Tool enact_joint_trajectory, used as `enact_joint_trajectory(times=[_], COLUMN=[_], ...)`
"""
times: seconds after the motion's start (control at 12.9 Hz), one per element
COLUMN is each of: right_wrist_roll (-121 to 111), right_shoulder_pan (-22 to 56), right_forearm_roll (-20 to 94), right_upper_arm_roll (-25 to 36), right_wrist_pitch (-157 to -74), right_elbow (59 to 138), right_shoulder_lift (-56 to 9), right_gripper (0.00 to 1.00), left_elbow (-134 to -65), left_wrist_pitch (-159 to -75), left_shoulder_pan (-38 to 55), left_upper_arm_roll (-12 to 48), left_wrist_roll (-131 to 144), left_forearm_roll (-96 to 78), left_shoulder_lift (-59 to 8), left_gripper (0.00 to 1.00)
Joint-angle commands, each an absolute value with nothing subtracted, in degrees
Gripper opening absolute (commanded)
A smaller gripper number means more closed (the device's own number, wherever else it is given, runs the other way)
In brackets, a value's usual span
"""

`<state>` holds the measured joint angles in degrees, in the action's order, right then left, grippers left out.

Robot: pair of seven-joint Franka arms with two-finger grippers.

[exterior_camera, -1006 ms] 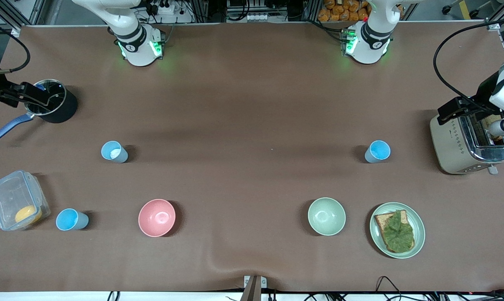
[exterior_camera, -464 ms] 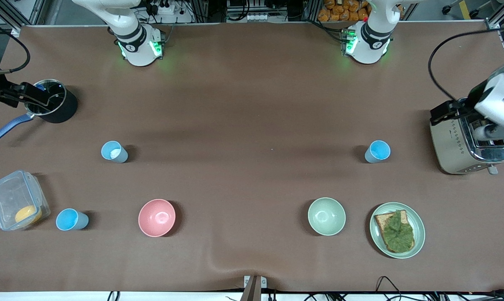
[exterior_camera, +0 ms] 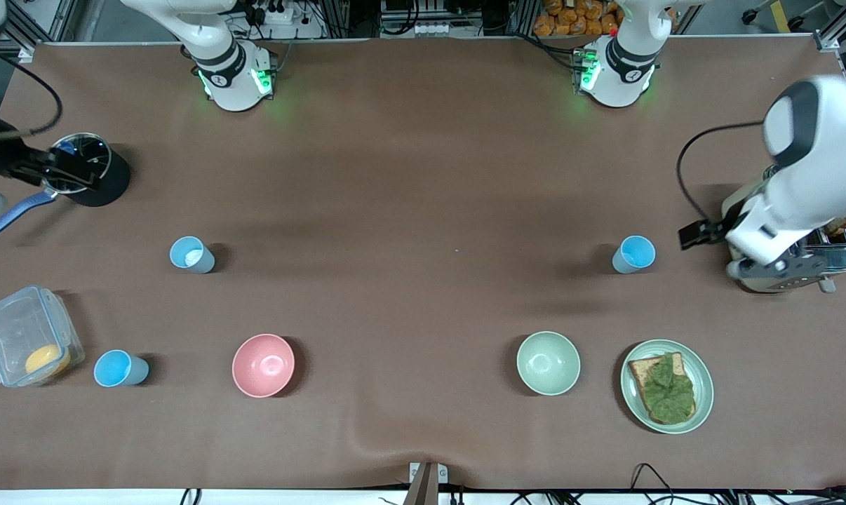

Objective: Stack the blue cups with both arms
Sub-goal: 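Reach the right gripper and the left gripper down to two blue cups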

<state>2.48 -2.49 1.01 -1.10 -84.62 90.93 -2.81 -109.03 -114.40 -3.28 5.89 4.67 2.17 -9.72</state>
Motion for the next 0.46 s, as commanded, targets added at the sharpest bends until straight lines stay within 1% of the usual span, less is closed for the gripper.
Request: enact_joint_trajectory(times=[0.0,0.08,0.15,0.31,0.39], right_wrist_roll=[1.32,1.49,1.49,1.49,1.49], right_shoulder_pan=[0.43,1.48,2.28,3.51,3.52], right_forearm_roll=[0.88,0.88,0.88,0.79,0.70], right_upper_arm_roll=[-1.49,-1.49,-1.49,-1.49,-1.49], right_wrist_pitch=[-83.85,-83.93,-85.94,-94.52,-98.49], right_elbow=[90.09,90.87,93.75,102.26,106.48], right_shoulder_lift=[-8.69,-10.27,-10.98,-9.85,-8.97], right_gripper=[1.00,1.00,1.00,1.00,1.00], left_elbow=[-112.56,-115.89,-119.06,-123.03,-123.39], left_wrist_pitch=[-120.73,-124.76,-128.02,-131.91,-132.27], left_shoulder_pan=[-4.57,-4.92,-5.70,-5.71,-5.71], left_upper_arm_roll=[6.59,6.59,6.59,6.68,6.68], left_wrist_roll=[3.87,3.61,3.43,3.43,3.43], left_forearm_roll=[2.02,2.02,2.11,2.11,2.11], left_shoulder_lift=[-12.39,-11.87,-11.08,-10.81,-11.51], left_gripper=[1.00,1.00,1.00,1.00,1.00])
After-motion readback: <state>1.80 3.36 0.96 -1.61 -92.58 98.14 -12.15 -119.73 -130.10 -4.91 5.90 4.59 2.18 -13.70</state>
